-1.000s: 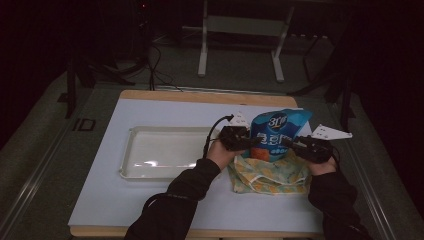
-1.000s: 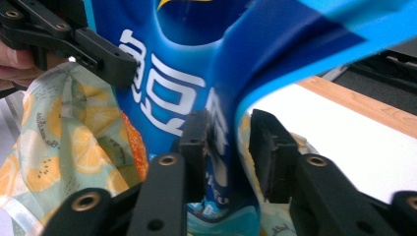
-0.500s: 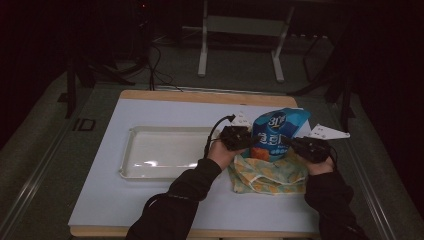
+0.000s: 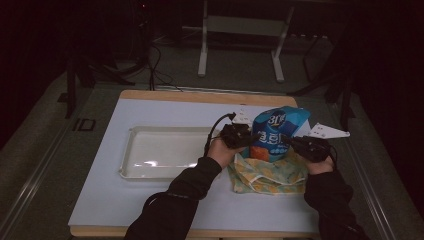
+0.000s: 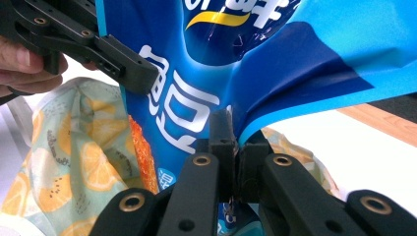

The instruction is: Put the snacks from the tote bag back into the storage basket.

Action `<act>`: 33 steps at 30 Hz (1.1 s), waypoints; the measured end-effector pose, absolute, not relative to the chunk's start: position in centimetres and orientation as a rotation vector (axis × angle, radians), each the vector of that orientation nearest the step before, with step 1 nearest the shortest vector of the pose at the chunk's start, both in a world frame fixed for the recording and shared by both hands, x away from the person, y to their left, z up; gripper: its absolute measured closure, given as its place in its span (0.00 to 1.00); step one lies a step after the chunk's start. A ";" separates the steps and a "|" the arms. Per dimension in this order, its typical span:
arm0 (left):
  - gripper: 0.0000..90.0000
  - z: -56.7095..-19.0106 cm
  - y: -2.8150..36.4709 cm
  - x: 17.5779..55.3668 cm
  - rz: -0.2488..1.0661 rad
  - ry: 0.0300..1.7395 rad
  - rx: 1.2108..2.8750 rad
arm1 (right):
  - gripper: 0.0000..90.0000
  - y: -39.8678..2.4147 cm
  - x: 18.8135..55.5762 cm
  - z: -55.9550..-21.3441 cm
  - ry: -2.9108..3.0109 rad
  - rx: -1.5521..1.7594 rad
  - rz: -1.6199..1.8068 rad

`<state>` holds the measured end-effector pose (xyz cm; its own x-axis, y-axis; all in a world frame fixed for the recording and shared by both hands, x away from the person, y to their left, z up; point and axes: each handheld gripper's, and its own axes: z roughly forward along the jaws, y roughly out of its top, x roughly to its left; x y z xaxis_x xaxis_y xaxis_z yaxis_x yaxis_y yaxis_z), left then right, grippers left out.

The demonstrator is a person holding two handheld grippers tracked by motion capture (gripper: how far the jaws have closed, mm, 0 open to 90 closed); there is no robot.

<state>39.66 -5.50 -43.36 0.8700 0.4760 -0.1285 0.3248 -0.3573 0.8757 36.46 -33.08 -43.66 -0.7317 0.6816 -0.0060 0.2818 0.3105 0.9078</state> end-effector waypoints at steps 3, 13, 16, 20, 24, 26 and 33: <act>0.95 -43.1 -5.6 39.6 0.182 0.584 1.976 | 0.98 -33.2 36.5 -43.4 2.189 0.855 1.401; 0.96 -40.8 -5.8 39.3 0.197 0.568 1.972 | 0.98 -33.4 36.0 -41.3 2.177 0.830 1.397; 0.97 -40.3 -5.9 39.2 0.203 0.563 1.971 | 0.98 -33.5 36.0 -40.9 2.170 0.829 1.404; 0.97 -39.4 -5.9 39.2 0.204 0.559 1.966 | 0.99 -33.5 35.8 -40.1 2.164 0.820 1.405; 0.97 -38.6 -5.9 39.2 0.207 0.550 1.967 | 0.99 -33.4 35.6 -39.3 2.159 0.811 1.398; 0.97 -38.2 -5.9 39.2 0.206 0.549 1.966 | 0.99 -33.4 35.5 -38.9 2.153 0.806 1.397; 0.97 -36.5 -6.3 39.5 0.218 0.540 1.953 | 0.99 -33.7 35.5 -37.4 2.121 0.809 1.397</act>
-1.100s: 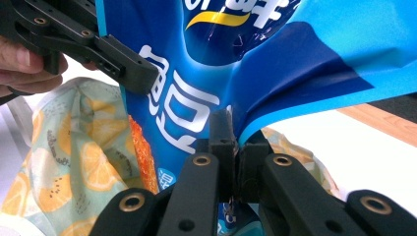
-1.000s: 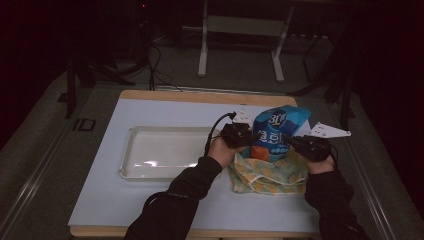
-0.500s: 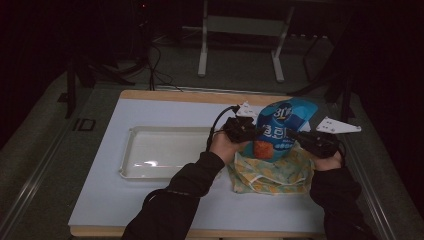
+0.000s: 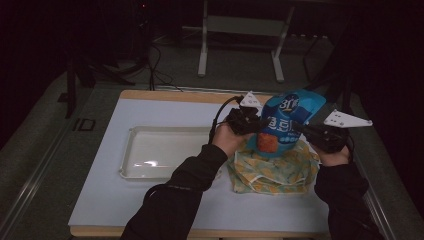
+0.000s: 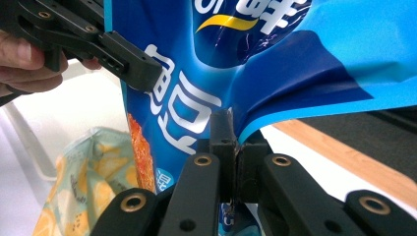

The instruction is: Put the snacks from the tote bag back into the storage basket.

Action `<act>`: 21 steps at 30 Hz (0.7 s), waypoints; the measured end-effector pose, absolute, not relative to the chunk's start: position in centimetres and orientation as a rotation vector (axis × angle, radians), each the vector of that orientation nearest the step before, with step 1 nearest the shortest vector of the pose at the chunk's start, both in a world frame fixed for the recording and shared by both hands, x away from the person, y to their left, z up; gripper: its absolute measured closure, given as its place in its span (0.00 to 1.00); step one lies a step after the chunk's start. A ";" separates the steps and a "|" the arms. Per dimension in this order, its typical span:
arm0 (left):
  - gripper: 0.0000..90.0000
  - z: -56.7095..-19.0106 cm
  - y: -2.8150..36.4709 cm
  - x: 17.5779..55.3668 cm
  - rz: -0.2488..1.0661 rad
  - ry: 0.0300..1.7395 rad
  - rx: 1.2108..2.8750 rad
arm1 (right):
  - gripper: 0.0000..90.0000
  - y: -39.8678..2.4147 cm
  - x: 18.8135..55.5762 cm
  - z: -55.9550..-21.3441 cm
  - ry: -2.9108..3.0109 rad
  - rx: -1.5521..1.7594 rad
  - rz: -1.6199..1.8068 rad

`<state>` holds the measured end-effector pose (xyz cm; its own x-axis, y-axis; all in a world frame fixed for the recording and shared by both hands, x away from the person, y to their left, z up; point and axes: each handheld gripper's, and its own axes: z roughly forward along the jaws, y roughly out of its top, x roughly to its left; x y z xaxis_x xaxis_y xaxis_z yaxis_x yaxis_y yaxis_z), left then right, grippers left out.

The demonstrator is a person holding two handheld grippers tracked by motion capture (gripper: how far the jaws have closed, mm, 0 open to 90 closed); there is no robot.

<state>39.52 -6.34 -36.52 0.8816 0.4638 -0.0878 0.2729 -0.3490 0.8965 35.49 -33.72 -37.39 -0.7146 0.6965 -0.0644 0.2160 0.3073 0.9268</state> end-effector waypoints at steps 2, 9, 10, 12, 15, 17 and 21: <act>0.97 -36.0 -6.4 39.6 0.227 0.534 1.950 | 0.99 -33.7 35.6 -36.9 2.113 0.803 1.394; 0.97 -34.2 -6.4 40.2 0.246 0.541 1.939 | 0.99 -33.6 36.0 -35.1 2.090 0.798 1.382; 0.97 -34.0 -6.3 40.2 0.246 0.548 1.930 | 0.99 -33.5 36.0 -34.9 2.087 0.796 1.382; 0.97 -33.6 -6.2 40.4 0.248 0.550 1.927 | 0.99 -33.4 36.2 -34.3 2.079 0.796 1.379; 0.97 -33.2 -5.8 40.6 0.251 0.556 1.921 | 0.99 -33.0 36.5 -33.8 2.077 0.793 1.377; 0.97 -32.9 -5.5 40.6 0.260 0.557 1.920 | 0.99 -32.7 36.6 -33.6 2.078 0.789 1.376; 0.97 -32.7 -4.6 40.8 0.258 0.579 1.910 | 0.99 -31.9 37.0 -33.2 2.083 0.774 1.370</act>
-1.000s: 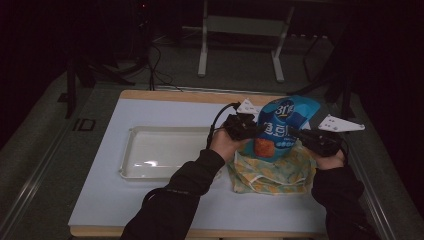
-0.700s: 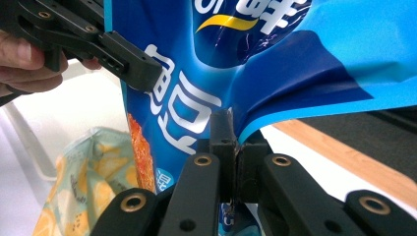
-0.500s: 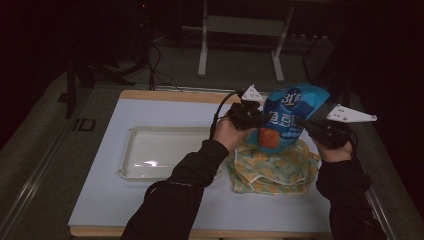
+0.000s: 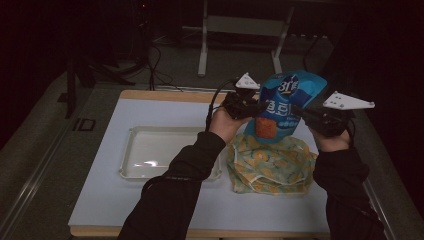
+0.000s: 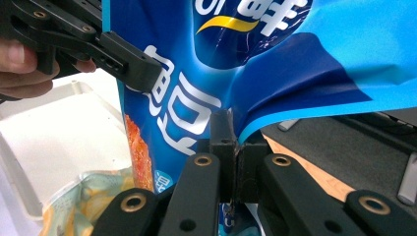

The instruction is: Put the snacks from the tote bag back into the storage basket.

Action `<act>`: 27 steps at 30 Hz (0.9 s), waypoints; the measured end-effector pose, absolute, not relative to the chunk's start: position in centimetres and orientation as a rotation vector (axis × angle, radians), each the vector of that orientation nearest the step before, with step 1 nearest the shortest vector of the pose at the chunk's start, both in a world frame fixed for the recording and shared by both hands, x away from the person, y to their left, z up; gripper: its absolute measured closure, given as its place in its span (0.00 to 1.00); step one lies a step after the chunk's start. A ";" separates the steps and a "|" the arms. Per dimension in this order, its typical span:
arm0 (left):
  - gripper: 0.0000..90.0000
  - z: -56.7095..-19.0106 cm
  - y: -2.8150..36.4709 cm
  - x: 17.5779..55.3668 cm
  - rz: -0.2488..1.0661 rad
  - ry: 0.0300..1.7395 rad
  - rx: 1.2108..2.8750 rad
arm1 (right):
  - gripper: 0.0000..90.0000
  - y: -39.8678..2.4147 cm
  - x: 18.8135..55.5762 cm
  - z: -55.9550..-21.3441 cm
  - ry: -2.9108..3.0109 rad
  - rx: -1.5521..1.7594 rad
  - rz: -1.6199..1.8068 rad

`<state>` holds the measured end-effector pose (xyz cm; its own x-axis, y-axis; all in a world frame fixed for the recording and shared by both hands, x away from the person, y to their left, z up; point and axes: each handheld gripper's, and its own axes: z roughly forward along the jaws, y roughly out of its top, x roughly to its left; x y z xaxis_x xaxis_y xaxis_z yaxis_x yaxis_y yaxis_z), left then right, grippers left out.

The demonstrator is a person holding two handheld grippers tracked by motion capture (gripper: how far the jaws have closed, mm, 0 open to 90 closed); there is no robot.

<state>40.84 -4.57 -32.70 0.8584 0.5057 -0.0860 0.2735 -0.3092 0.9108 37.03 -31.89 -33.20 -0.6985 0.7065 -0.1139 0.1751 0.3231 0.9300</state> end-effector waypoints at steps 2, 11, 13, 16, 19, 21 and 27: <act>0.97 -32.6 -4.2 41.0 0.256 0.587 1.909 | 0.99 -31.4 37.3 -33.0 2.088 0.768 1.371; 0.97 -32.5 -1.9 41.1 0.268 0.620 1.905 | 0.99 -29.2 38.1 -32.9 2.107 0.753 1.370; 0.97 -32.4 -1.4 41.1 0.273 0.628 1.902 | 0.99 -28.6 38.3 -32.8 2.109 0.750 1.375; 0.97 -32.2 -0.7 41.1 0.280 0.635 1.900 | 0.99 -27.9 38.5 -32.6 2.110 0.743 1.376; 0.97 -31.9 0.1 41.0 0.285 0.644 1.897 | 0.99 -27.1 38.6 -32.4 2.112 0.737 1.380; 0.97 -31.8 0.7 40.9 0.292 0.648 1.893 | 0.99 -26.6 38.7 -32.3 2.113 0.729 1.384; 0.97 -32.0 2.2 40.6 0.293 0.671 1.877 | 0.99 -25.0 38.8 -32.2 2.124 0.704 1.391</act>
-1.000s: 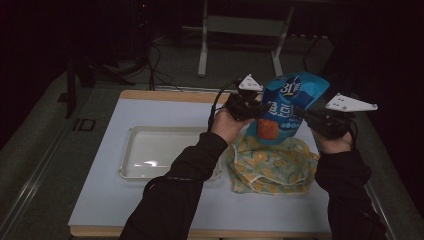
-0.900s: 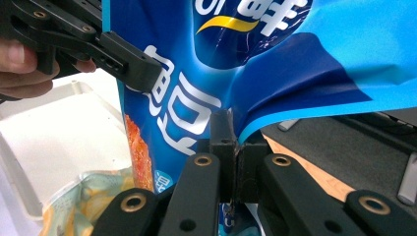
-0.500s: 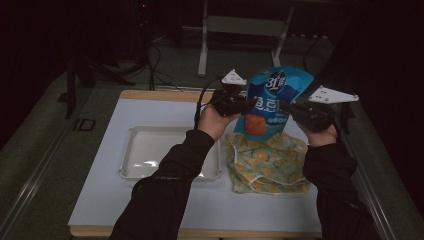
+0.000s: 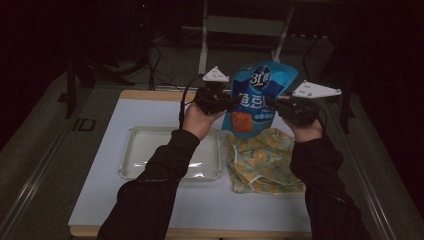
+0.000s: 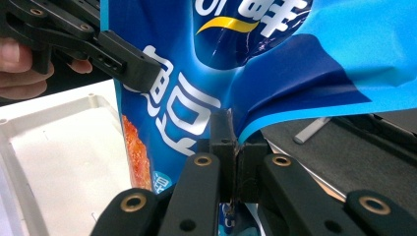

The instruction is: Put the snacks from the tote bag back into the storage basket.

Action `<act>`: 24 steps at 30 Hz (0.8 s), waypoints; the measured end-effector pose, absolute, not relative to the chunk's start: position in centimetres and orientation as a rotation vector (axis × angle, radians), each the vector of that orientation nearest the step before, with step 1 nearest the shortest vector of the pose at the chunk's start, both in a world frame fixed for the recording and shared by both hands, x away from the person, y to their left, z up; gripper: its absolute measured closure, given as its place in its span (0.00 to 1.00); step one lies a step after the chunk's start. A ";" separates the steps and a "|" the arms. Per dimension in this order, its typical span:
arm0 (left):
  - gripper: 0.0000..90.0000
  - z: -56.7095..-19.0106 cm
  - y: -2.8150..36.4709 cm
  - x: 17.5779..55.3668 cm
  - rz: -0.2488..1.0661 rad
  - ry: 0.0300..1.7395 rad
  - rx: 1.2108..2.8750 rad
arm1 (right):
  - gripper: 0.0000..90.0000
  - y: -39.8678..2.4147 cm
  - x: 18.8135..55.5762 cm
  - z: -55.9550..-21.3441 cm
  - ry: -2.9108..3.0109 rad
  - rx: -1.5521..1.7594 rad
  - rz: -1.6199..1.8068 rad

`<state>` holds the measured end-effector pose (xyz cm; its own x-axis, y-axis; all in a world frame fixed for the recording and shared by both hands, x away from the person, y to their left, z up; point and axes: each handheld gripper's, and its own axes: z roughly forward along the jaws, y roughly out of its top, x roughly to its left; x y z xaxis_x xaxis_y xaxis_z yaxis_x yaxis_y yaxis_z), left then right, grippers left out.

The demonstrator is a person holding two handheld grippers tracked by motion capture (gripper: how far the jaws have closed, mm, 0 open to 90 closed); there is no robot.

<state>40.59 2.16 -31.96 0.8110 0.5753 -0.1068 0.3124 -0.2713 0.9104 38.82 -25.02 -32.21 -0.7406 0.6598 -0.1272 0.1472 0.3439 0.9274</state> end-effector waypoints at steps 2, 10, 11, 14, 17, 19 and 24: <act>0.97 -32.1 2.7 40.5 0.292 0.680 1.872 | 0.99 -24.6 38.9 -32.2 2.129 0.695 1.391; 0.97 -32.3 4.5 40.1 0.297 0.710 1.862 | 0.99 -22.8 39.1 -32.5 2.145 0.681 1.407; 0.97 -32.3 4.8 40.1 0.297 0.713 1.859 | 0.99 -22.6 39.2 -32.5 2.148 0.675 1.408; 0.97 -32.3 5.6 39.9 0.305 0.719 1.859 | 0.99 -21.8 39.2 -32.5 2.157 0.661 1.411; 0.97 -32.4 6.4 39.6 0.309 0.738 1.848 | 0.99 -21.0 39.3 -32.5 2.165 0.647 1.415; 0.97 -32.4 6.9 39.3 0.314 0.742 1.844 | 0.99 -20.4 39.3 -32.5 2.170 0.640 1.415; 0.97 -32.5 8.4 38.6 0.321 0.755 1.839 | 0.99 -19.0 39.1 -32.5 2.189 0.607 1.422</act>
<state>38.62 8.40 -32.47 0.7626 0.6335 -0.1308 0.3453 -0.2277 0.9105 39.09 -18.96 -32.49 -0.7982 0.5868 -0.1362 0.1143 0.3696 0.9221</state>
